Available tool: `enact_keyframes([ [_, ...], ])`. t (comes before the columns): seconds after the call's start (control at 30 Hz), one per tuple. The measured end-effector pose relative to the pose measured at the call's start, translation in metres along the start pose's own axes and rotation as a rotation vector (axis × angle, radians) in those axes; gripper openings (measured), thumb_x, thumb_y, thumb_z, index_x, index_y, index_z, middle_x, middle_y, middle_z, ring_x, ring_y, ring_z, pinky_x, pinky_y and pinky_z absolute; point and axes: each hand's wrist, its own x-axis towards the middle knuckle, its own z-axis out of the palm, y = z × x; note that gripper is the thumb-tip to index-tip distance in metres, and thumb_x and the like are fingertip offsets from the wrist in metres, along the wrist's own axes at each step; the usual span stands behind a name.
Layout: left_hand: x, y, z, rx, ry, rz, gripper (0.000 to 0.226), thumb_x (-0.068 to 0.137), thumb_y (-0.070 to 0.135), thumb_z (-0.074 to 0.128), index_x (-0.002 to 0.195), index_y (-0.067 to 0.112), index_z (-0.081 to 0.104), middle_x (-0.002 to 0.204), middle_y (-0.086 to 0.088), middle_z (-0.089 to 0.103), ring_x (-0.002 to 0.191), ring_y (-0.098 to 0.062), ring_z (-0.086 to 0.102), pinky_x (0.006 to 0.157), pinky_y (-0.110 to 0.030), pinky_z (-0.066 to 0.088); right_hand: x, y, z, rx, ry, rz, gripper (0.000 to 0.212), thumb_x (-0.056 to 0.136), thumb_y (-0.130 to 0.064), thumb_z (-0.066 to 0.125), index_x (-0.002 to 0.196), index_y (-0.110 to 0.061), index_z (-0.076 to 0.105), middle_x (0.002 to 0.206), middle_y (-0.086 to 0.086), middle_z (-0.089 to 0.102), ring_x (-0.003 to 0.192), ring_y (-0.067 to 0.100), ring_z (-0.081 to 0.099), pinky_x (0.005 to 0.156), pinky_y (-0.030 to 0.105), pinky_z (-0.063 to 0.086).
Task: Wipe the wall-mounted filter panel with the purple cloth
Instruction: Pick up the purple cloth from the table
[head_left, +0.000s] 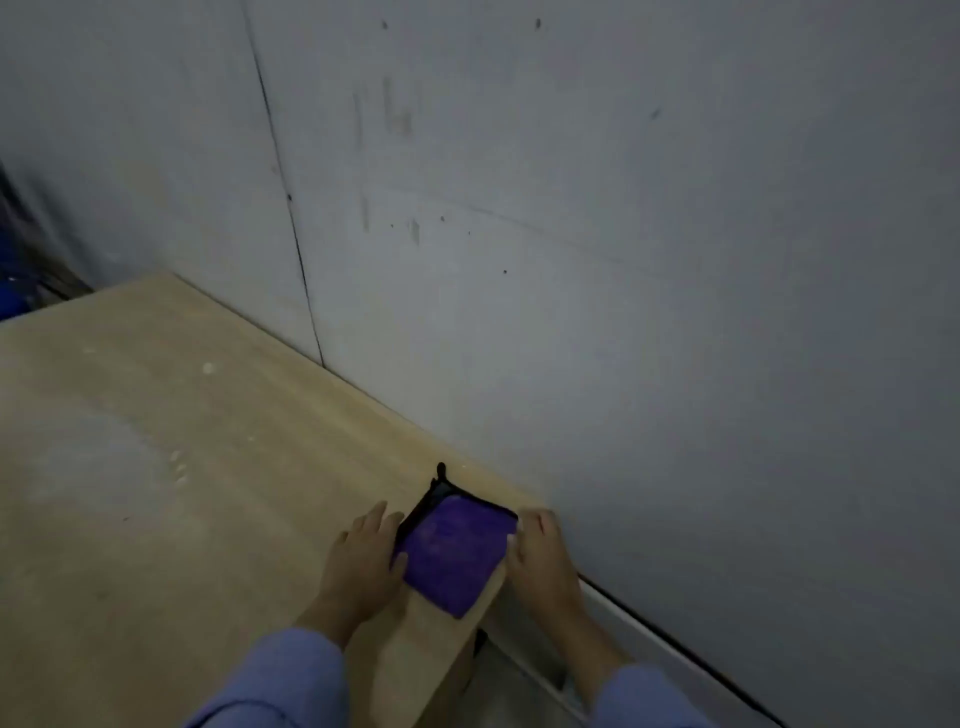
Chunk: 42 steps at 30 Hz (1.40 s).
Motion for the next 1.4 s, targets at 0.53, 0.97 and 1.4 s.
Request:
enact_keyframes([
  [0.53, 0.025, -0.022, 0.040, -0.277, -0.012, -0.056, 0.054, 0.095, 0.035, 0.053, 0.144, 0.016, 0.039, 0.122, -0.005, 0.055, 0.110, -0.019, 0.045, 0.083, -0.027, 0.042, 0.044, 0.004, 0.049, -0.203, -0.058, 0.178, 0.053, 0.100, -0.038, 0.040, 0.147, -0.016, 0.028, 0.142, 0.004, 0.039, 0.129, 0.021, 0.034, 0.109, 0.037, 0.029],
  [0.97, 0.042, -0.017, 0.028, -0.480, -0.019, -0.096, 0.045, 0.080, 0.011, 0.071, 0.124, 0.013, 0.061, 0.107, -0.011, 0.062, 0.101, -0.026, 0.059, 0.071, -0.023, 0.039, 0.040, -0.011, 0.036, 0.264, -0.019, 0.154, 0.022, 0.093, -0.005, 0.051, 0.110, -0.012, 0.062, 0.103, 0.008, 0.060, 0.091, 0.015, 0.054, 0.066, 0.012, 0.041],
  [1.4, 0.020, 0.130, -0.078, -0.552, -0.149, 0.926, 0.078, 0.066, 0.052, 0.075, 0.136, 0.029, 0.049, 0.152, 0.015, 0.026, 0.144, 0.000, 0.000, 0.116, -0.023, 0.009, -0.080, -0.020, -0.131, 0.290, 0.157, -0.181, 0.029, 0.086, -0.007, 0.062, 0.110, -0.023, 0.062, 0.104, -0.012, 0.058, 0.100, -0.005, 0.052, 0.086, 0.008, 0.037],
])
